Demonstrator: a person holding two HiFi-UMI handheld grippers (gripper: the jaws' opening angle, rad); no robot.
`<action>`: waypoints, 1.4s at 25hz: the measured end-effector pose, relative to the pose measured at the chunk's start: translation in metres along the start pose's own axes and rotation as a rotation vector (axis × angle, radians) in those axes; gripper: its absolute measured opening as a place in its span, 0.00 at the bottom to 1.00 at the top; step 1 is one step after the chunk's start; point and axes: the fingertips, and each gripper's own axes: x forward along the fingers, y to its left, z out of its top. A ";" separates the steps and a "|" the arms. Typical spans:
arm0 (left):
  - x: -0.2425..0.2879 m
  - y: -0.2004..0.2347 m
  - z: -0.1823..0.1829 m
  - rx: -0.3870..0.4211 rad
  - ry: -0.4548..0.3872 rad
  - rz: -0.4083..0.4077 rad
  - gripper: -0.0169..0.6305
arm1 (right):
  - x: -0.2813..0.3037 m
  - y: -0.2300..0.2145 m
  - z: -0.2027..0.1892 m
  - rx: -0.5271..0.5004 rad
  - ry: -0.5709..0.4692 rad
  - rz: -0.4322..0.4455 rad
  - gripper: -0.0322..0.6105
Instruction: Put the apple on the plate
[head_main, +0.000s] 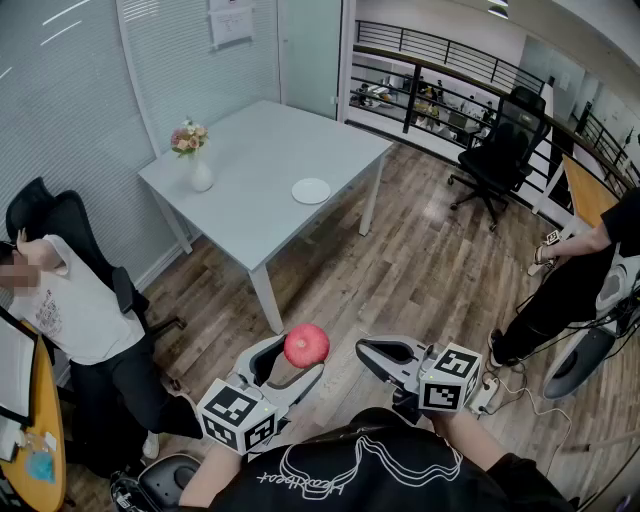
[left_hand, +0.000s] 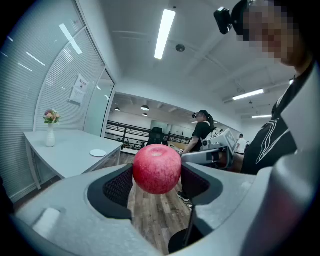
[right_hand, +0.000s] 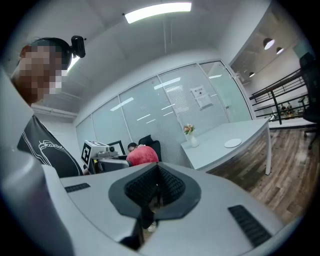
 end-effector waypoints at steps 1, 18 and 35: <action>-0.002 0.000 -0.001 0.000 0.000 -0.002 0.50 | 0.001 0.002 -0.001 -0.002 0.000 -0.001 0.06; 0.043 -0.004 -0.001 -0.001 0.040 -0.049 0.50 | -0.019 -0.039 0.001 0.092 -0.034 -0.034 0.06; 0.212 0.099 0.046 -0.051 0.068 0.077 0.50 | 0.024 -0.236 0.074 0.143 -0.019 0.076 0.06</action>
